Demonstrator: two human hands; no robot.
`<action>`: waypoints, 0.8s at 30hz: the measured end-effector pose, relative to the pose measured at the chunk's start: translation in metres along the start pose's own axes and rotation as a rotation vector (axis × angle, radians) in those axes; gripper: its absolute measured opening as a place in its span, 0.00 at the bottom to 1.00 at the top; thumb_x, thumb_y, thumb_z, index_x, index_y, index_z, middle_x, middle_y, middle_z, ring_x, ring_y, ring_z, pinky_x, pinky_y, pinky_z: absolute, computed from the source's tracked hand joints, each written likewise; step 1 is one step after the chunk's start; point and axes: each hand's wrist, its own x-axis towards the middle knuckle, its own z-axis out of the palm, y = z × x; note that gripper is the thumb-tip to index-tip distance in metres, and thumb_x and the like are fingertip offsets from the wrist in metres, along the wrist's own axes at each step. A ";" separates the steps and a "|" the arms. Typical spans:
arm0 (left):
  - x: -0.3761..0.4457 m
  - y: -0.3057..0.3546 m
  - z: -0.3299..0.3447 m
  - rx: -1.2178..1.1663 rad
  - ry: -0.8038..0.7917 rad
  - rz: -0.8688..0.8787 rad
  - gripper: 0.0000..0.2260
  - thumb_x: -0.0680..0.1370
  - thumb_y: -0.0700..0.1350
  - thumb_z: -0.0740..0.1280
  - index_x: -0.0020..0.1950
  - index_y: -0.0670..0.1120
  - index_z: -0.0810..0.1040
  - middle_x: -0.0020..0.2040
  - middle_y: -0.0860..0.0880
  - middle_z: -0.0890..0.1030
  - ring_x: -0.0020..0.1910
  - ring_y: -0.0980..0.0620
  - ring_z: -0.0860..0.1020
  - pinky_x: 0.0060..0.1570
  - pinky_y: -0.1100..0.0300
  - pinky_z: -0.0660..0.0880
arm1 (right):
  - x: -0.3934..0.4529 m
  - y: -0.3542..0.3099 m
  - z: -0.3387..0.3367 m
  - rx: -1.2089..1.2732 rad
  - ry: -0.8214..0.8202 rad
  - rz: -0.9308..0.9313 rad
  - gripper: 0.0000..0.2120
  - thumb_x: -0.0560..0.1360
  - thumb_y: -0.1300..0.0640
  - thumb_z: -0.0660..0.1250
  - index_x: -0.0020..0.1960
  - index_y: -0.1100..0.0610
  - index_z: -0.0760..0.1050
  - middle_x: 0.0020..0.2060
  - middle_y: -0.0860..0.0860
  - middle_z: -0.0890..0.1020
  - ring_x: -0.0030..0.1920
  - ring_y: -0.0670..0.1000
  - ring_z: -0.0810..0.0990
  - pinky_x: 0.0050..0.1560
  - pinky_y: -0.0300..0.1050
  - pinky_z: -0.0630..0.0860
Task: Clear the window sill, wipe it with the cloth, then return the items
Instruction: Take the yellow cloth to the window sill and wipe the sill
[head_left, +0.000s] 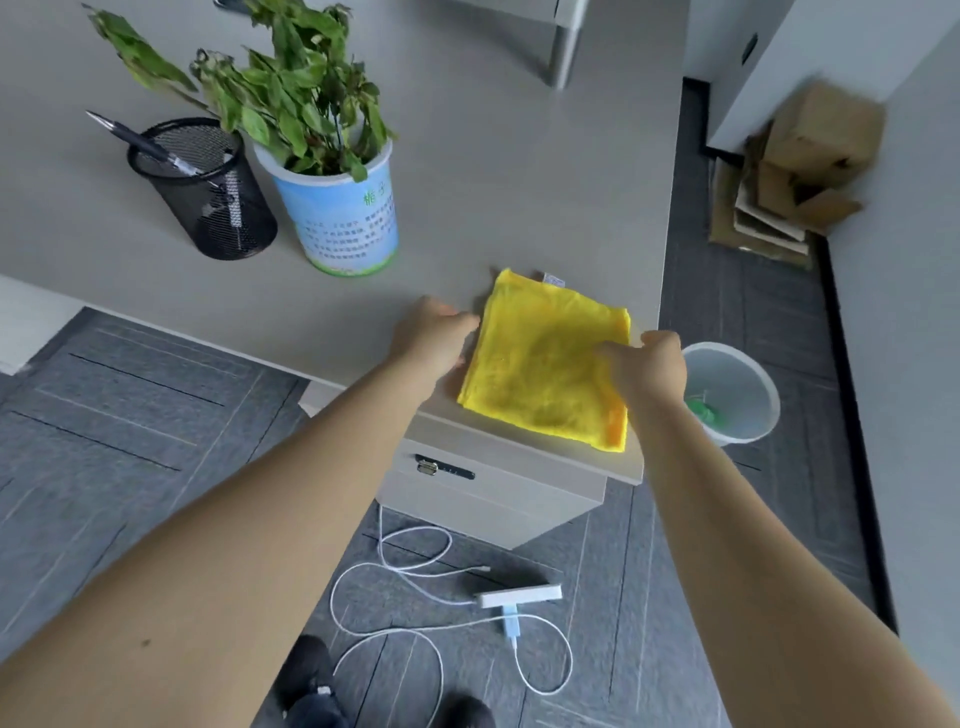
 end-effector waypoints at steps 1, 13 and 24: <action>0.001 0.000 0.006 -0.011 -0.031 -0.023 0.06 0.67 0.45 0.66 0.33 0.46 0.71 0.40 0.41 0.76 0.43 0.44 0.75 0.47 0.52 0.76 | 0.003 0.000 -0.001 0.034 -0.025 0.034 0.17 0.71 0.59 0.68 0.58 0.61 0.69 0.43 0.56 0.75 0.46 0.58 0.74 0.40 0.44 0.68; -0.030 0.016 0.034 0.079 -0.114 0.035 0.06 0.65 0.45 0.66 0.35 0.45 0.70 0.39 0.44 0.73 0.41 0.46 0.72 0.39 0.58 0.67 | -0.011 0.008 -0.030 0.323 -0.159 -0.056 0.03 0.72 0.61 0.65 0.44 0.61 0.73 0.36 0.53 0.71 0.37 0.52 0.69 0.35 0.43 0.64; -0.166 0.044 0.079 -0.005 -0.407 0.300 0.10 0.75 0.42 0.63 0.33 0.49 0.70 0.35 0.50 0.73 0.41 0.47 0.73 0.43 0.57 0.70 | -0.130 0.064 -0.163 0.493 0.258 -0.146 0.16 0.75 0.62 0.63 0.62 0.59 0.67 0.52 0.50 0.71 0.51 0.50 0.70 0.48 0.43 0.68</action>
